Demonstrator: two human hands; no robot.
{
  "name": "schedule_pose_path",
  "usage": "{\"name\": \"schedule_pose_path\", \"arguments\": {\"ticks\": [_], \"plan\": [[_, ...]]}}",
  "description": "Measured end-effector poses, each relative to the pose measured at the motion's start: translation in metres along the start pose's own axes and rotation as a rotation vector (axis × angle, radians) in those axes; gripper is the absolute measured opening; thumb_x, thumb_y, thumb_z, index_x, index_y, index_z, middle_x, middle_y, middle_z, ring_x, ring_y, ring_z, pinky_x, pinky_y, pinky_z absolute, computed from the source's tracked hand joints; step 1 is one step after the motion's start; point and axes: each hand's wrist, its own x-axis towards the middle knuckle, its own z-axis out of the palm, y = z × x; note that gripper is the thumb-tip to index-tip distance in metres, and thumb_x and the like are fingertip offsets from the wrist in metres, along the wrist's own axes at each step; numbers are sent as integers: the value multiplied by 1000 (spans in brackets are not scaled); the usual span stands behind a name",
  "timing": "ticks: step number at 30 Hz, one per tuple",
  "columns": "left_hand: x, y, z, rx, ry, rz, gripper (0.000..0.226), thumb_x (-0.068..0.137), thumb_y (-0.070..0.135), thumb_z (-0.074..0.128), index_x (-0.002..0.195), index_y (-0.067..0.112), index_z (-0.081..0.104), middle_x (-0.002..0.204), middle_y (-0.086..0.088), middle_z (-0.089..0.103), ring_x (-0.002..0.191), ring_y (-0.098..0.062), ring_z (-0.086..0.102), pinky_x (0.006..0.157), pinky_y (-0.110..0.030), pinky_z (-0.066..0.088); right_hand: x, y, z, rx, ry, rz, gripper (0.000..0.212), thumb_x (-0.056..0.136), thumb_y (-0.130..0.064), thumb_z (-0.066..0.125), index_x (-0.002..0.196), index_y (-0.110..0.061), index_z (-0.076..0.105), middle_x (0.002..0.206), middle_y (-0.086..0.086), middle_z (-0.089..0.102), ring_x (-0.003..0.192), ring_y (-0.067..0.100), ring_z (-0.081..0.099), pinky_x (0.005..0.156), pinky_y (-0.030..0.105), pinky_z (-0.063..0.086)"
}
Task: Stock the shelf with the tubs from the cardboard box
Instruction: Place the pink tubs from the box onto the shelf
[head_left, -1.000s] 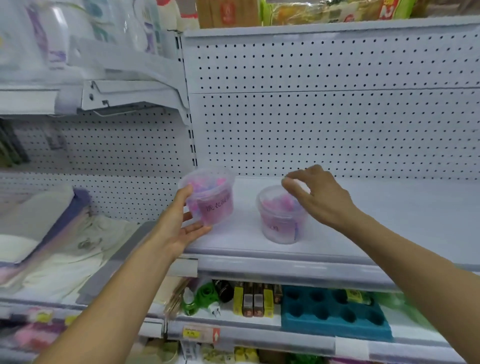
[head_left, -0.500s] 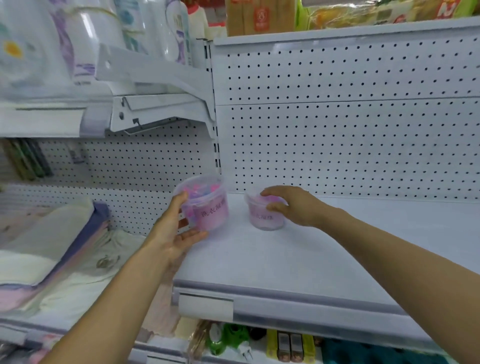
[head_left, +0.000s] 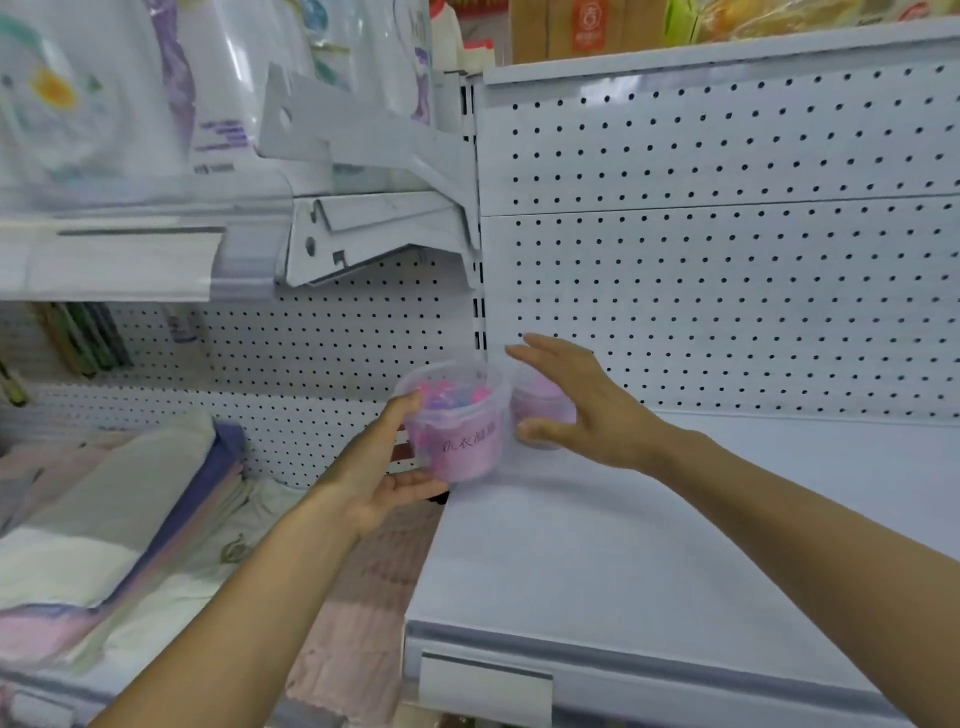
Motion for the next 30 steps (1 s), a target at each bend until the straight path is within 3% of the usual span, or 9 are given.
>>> {"name": "schedule_pose_path", "arguments": {"ticks": [3,6,9,12,17,20,22,25,30], "plan": [[-3,-2,14,100,-104,-24,43,86,51,58,115,18,60,109,-18,57,94,-40,65,85,-51,55,-12,-17,-6,-46,-3,-142,56,85,-56,58,137,-40,45,150,-16,35,141,6,23,113,31,28],[-7,-8,34,199,-231,-47,51,89,56,50,116,14,59,107,-19,59,89,-38,67,83,-50,56,-34,-15,-18,6,32,-69,51,82,-63,51,124,-35,61,131,-19,57,124,0,48,104,32,42],[0,0,54,533,-198,129,59,89,67,37,110,19,63,105,-7,66,91,-26,68,80,-41,57,-66,1,-34,7,95,34,40,86,-50,59,122,-32,63,123,-18,62,114,0,56,99,31,46],[25,11,72,663,-2,477,47,91,62,41,108,24,63,112,8,64,100,-15,61,90,-36,49,-95,23,-51,-53,154,180,37,83,-41,66,120,-36,63,120,-21,60,110,0,57,98,31,46],[71,-9,89,1106,-203,745,42,92,39,57,132,28,53,131,13,49,118,-8,47,93,-18,31,-118,55,-62,-202,227,304,34,85,-34,67,119,-35,64,118,-23,54,111,5,56,93,29,47],[89,-14,88,1163,-180,871,36,92,31,61,127,25,60,134,8,54,122,-16,49,99,-25,37,-113,66,-57,-265,223,357,34,87,-38,64,121,-37,62,127,-20,56,122,3,49,93,23,42],[91,-14,94,1245,-73,913,31,92,30,58,122,26,63,129,6,58,118,-19,50,97,-33,41,-103,72,-53,-290,211,382,36,88,-40,63,123,-35,61,132,-18,56,127,3,44,94,22,40],[93,-14,104,1413,108,917,25,92,36,55,112,29,67,122,6,62,110,-20,49,87,-32,39,-88,76,-47,-291,214,422,37,89,-37,63,125,-31,61,134,-18,55,130,5,41,94,20,35],[101,-16,105,1413,142,903,33,91,46,54,120,35,63,123,6,60,112,-19,47,86,-29,33,-66,77,-36,-260,176,451,39,91,-31,61,130,-26,58,138,-14,52,133,8,38,98,19,30]]}}
